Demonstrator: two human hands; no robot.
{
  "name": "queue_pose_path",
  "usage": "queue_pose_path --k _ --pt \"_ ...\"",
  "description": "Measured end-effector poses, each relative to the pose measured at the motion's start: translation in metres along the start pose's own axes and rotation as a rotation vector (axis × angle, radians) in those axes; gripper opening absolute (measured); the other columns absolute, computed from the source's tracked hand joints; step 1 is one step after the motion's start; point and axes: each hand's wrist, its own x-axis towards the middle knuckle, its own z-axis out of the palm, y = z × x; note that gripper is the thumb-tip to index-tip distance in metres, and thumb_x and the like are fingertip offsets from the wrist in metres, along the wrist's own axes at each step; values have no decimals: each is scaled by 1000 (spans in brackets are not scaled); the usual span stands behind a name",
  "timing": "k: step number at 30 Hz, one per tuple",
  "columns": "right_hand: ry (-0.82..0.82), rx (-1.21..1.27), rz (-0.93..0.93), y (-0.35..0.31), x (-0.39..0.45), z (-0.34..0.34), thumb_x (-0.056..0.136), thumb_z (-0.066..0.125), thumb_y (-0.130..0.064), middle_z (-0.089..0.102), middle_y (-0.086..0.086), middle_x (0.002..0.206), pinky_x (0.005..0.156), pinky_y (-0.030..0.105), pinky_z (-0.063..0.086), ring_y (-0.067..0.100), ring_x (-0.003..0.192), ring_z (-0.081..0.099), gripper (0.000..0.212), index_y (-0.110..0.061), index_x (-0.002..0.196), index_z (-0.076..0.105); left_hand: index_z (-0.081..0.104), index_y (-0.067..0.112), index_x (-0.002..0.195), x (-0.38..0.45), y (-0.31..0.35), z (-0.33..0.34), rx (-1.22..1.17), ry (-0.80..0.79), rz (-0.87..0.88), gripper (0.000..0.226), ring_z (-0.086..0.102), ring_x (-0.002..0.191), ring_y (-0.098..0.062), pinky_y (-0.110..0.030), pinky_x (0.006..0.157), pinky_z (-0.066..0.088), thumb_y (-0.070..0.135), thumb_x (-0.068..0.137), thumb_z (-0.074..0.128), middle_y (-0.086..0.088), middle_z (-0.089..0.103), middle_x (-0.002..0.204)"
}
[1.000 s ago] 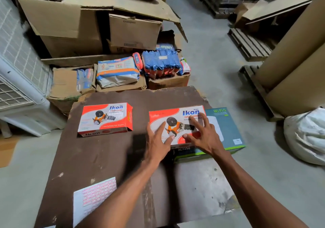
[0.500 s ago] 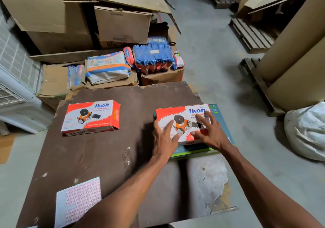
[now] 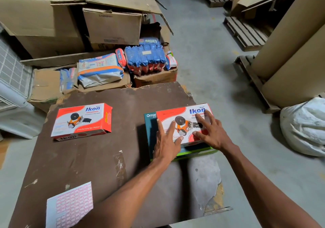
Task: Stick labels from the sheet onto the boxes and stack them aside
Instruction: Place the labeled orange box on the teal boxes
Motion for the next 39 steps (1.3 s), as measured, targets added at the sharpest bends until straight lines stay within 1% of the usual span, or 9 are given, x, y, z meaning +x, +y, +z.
queue_pose_path --k 3,8,16,21,26,30,33,37,39 --pt "-1 -10 0 0 0 3 83 36 -82 -3 -7 171 115 58 31 40 147 20 85 -48 159 17 21 46 157 2 -3 -3 25 -20 -4 73 32 148 -34 -49 110 45 52 96 59 3 -25 167" --pt "-5 -19 -8 -1 -3 2 83 34 -83 -5 -7 171 115 59 32 40 149 19 85 -49 159 13 15 46 158 1 -3 0 71 -40 -12 74 26 151 -40 -55 107 47 53 97 57 5 -30 165" --pt "-1 -14 4 -1 -2 3 78 31 -88 -1 -8 171 113 59 34 41 145 24 91 -48 158 20 14 48 157 -1 -5 -1 94 -58 -30 74 36 146 -39 -53 103 49 57 96 54 8 -28 165" --pt "-8 -11 16 -3 -1 1 80 36 -84 -2 -7 171 113 60 33 43 143 28 89 -46 158 22 15 48 157 0 -5 -2 95 -60 -29 73 44 140 -40 -52 101 51 57 96 54 10 -27 165" --pt "0 2 14 -2 -3 3 81 39 -82 0 -8 171 112 59 35 42 141 30 87 -47 158 23 16 48 157 -2 -6 -3 96 -60 -31 72 44 140 -41 -53 101 51 57 96 54 11 -28 165" --pt "1 2 6 0 -3 3 81 38 -84 -1 -10 171 112 61 35 41 143 29 87 -48 158 21 17 47 157 -2 -7 -5 88 -58 -20 72 45 140 -36 -52 101 52 56 97 55 11 -27 165" --pt "6 1 5 -1 -3 4 81 37 -83 -1 -8 171 111 61 35 41 143 29 86 -48 158 20 16 47 158 -2 -9 -4 92 -53 -15 72 44 141 -36 -51 101 52 56 97 55 12 -26 166" --pt "19 -9 3 -1 -4 6 79 30 -88 -2 -7 171 112 62 35 41 143 30 89 -50 158 17 16 47 158 -3 -8 -5 78 -63 -17 73 39 144 -37 -53 103 51 56 97 55 12 -26 165" --pt "23 -25 1 0 -4 6 77 25 -91 -3 -7 171 113 64 33 42 144 30 90 -53 157 15 18 45 158 -3 -8 -6 74 -51 -5 72 41 143 -34 -50 103 51 55 97 56 10 -25 166"
